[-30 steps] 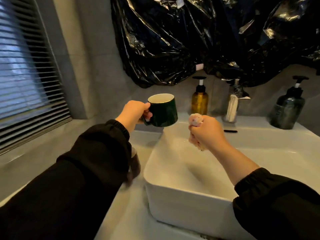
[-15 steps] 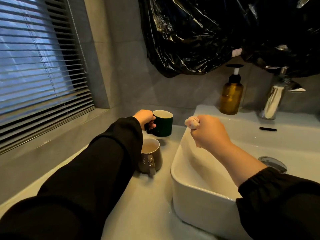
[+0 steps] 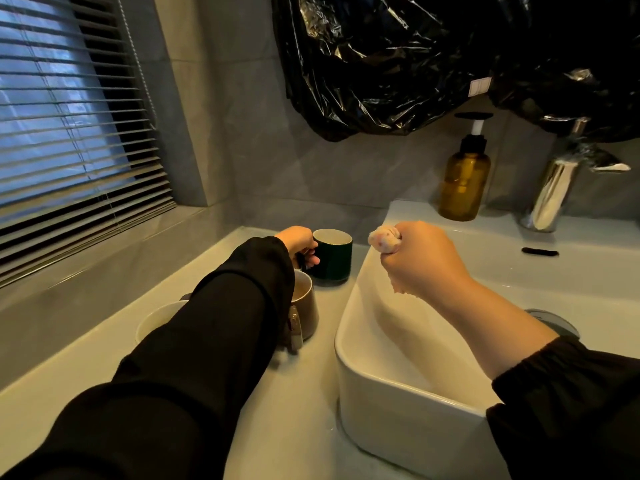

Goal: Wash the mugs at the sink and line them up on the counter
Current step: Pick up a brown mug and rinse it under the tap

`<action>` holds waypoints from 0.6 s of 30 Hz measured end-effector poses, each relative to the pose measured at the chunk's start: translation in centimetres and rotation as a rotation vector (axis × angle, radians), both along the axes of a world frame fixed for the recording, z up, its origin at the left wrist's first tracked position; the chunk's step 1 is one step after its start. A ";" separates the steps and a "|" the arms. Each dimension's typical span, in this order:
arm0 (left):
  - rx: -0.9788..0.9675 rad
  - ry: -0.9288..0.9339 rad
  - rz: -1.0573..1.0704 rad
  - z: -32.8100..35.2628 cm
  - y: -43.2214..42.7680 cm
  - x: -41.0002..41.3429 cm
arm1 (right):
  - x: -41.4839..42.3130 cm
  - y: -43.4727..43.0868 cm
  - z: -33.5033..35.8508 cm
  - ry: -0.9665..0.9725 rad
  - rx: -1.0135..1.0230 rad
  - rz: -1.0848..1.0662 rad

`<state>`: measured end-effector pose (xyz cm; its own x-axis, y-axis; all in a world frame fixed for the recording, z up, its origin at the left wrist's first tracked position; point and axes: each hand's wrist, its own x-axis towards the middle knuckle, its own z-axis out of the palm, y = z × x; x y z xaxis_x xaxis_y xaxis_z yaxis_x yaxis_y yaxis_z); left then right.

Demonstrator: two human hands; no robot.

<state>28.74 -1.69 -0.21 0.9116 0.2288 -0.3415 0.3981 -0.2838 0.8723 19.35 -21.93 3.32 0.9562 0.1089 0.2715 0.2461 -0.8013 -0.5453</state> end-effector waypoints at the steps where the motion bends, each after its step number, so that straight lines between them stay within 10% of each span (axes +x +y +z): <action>1: 0.026 0.003 -0.006 0.0 0.1 0.1 | 0.0 0.1 0.0 0.004 -0.001 0.001; 13: 0.695 0.038 -0.201 0.1 1.2 -0.8 | -0.7 0.3 0.1 -0.069 -0.010 0.014; 18: 0.790 -0.293 -0.076 3.3 0.8 -3.2 | -1.1 0.3 0.3 -0.117 0.001 0.031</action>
<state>25.57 -0.92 3.13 0.9610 0.2352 0.1453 0.1417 -0.8705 0.4713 18.26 -21.59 3.64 0.9142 0.1372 0.3812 0.3324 -0.7921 -0.5120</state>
